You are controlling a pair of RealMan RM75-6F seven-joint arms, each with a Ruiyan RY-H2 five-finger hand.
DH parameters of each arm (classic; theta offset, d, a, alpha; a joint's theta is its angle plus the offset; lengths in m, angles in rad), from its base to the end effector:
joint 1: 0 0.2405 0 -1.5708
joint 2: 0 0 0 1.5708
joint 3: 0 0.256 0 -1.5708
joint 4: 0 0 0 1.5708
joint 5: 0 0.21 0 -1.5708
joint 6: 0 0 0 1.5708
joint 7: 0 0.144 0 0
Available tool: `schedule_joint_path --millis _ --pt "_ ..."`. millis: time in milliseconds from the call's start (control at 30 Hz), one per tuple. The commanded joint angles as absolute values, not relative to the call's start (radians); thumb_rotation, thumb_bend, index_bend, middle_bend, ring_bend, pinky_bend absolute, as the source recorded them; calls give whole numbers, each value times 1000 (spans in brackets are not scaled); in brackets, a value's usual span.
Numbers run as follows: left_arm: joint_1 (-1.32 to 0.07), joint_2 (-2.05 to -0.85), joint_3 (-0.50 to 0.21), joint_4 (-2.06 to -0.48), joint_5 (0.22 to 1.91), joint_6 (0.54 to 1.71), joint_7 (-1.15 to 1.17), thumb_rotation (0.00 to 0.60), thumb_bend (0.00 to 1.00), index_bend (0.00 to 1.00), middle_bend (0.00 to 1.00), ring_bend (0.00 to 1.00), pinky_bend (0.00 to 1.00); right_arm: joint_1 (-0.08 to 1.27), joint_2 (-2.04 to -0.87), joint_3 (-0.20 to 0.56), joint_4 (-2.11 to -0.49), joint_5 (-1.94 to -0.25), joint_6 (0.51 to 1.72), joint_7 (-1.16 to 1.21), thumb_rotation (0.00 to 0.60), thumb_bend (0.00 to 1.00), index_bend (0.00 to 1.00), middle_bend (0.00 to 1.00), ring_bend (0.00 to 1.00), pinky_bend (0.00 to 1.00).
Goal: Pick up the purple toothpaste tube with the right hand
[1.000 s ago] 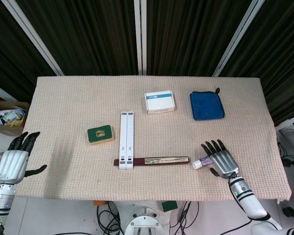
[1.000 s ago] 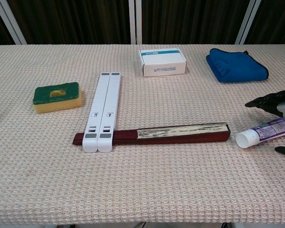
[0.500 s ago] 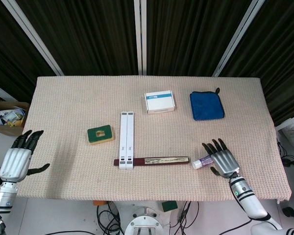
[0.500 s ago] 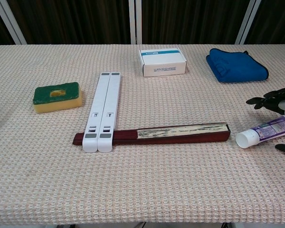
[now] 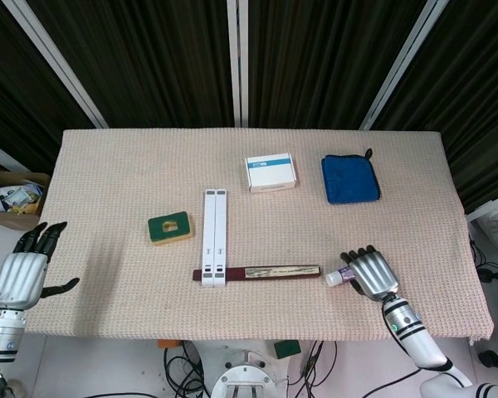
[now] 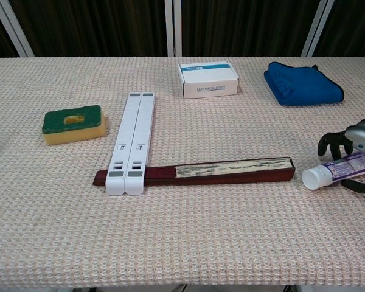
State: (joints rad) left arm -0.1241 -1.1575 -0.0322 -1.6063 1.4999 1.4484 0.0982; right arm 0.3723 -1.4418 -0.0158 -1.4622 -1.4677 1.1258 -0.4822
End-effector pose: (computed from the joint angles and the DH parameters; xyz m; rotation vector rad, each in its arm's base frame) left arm -0.3049 0.1890 0.1398 -1.4618 -0.8675 -0.8542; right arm -0.2630 -0.2369 0.0102 1.9369 -0.6727 0.6272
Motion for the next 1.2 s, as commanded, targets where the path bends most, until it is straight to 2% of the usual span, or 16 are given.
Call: schedule_joint_path --millis 33,333,567,700,900,1067,1200 --pt "-123 -1158 -32 -1606 1499 1449 97 523 48 62 131 74 163 370 -1448 -16 -1458 -1465 1131 -490 600 317 525 540 475 418" --pt "-127 -1159 -31 -1602 1498 1442 93 525 49 62 131 74 163 361 -1459 -9 -1439 -1487 1176 -476 600 352 732 680 603 550" --pt "-126 -1160 -30 -1598 1497 1443 88 527 49 62 131 74 164 360 -1417 6 -1481 -1516 1218 -428 600 373 766 704 624 576" --pt "-126 -1157 -31 -1596 1497 1442 84 523 49 63 131 74 163 392 -1371 46 -1541 -1535 1226 -437 600 380 777 711 632 584" --pt "-123 -1146 -28 -1600 1499 1447 91 526 49 62 131 74 164 525 -1382 169 -1580 -1444 1094 -516 600 383 783 719 639 588" --pt "-123 -1134 -30 -1606 1494 1446 93 520 48 62 131 74 163 668 -1486 255 -1493 -1313 930 -525 600 383 783 719 639 591" --pt "-130 -1128 -29 -1613 1489 1428 102 521 49 62 131 74 163 765 -1581 288 -1405 -1243 845 -536 600 382 782 717 638 591"
